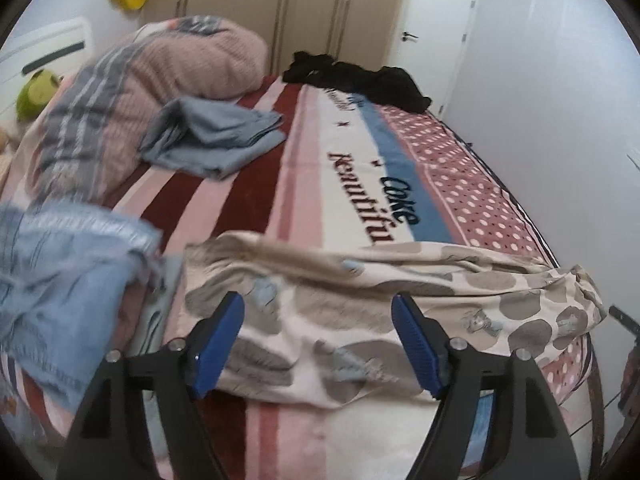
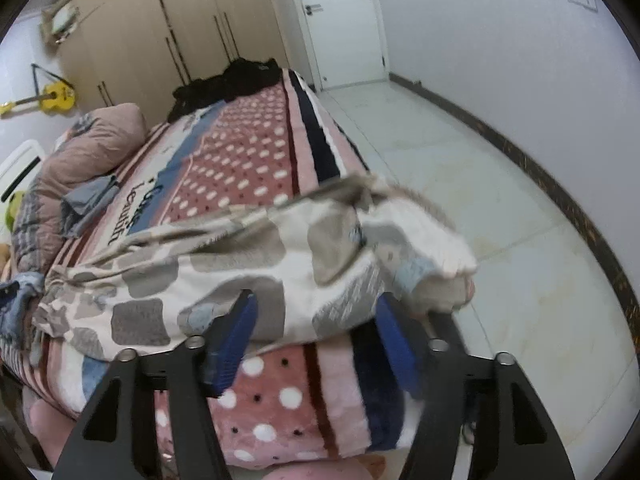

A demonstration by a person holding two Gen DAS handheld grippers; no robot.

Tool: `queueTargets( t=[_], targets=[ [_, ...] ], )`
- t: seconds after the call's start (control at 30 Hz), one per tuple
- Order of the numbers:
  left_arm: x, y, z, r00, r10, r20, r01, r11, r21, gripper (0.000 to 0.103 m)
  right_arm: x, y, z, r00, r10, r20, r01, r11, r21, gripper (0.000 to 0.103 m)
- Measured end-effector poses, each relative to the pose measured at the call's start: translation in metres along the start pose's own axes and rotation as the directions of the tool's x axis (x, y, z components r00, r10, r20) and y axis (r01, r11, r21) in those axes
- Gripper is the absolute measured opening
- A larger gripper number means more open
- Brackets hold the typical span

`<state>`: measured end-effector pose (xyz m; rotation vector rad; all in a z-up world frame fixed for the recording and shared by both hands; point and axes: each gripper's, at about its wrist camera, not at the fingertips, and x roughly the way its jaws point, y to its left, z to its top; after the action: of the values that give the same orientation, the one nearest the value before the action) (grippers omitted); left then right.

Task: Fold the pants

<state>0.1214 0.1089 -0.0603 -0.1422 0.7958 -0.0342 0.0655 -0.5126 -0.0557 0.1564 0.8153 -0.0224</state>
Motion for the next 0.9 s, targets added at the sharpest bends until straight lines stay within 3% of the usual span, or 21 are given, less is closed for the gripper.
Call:
queueTargets(
  t=[0.1, 0.2, 0.3, 0.5, 0.57, 0.6, 0.63, 0.9],
  targets=[
    [0.013, -0.01, 0.0, 0.999, -0.033, -0.016, 0.034, 0.999, 0.009, 0.074, 0.011, -0.022, 0.007, 0.997, -0.078, -0.004, 0.078, 0.997, 0.019, 0.064],
    [0.029, -0.021, -0.002, 0.997, -0.064, -0.036, 0.064, 0.998, 0.01, 0.074, 0.028, -0.06, 0.006, 0.991, -0.122, -0.047, 0.127, 0.985, 0.115, 0.066],
    [0.041, -0.03, -0.003, 0.995, -0.079, -0.053, 0.08, 0.997, 0.013, 0.074, 0.042, -0.087, 0.001, 0.996, -0.034, -0.082, 0.05, 0.979, 0.198, 0.076],
    [0.059, -0.046, -0.004, 0.993, -0.086, -0.081, 0.087, 0.996, 0.017, 0.074, 0.066, -0.115, 0.007, 0.99, 0.13, -0.047, -0.11, 0.947, 0.303, 0.075],
    [0.062, -0.049, -0.005, 0.993, -0.079, -0.086, 0.081, 0.997, 0.019, 0.074, 0.073, -0.118, 0.013, 0.989, 0.14, -0.044, -0.122, 0.95, 0.289, 0.049],
    [0.064, -0.05, -0.005, 0.993, -0.075, -0.089, 0.077, 0.997, 0.018, 0.074, 0.077, -0.118, 0.015, 0.988, 0.147, -0.055, -0.126, 0.952, 0.28, 0.024],
    [0.065, -0.05, -0.005, 0.993, -0.071, -0.092, 0.073, 0.997, 0.017, 0.074, 0.079, -0.119, 0.018, 0.988, 0.142, -0.056, -0.121, 0.953, 0.278, 0.007],
    [0.075, -0.053, -0.004, 0.993, -0.051, -0.111, 0.053, 0.998, 0.014, 0.074, 0.06, -0.128, 0.048, 0.998, -0.043, 0.048, 0.031, 0.972, 0.232, 0.003]
  ],
)
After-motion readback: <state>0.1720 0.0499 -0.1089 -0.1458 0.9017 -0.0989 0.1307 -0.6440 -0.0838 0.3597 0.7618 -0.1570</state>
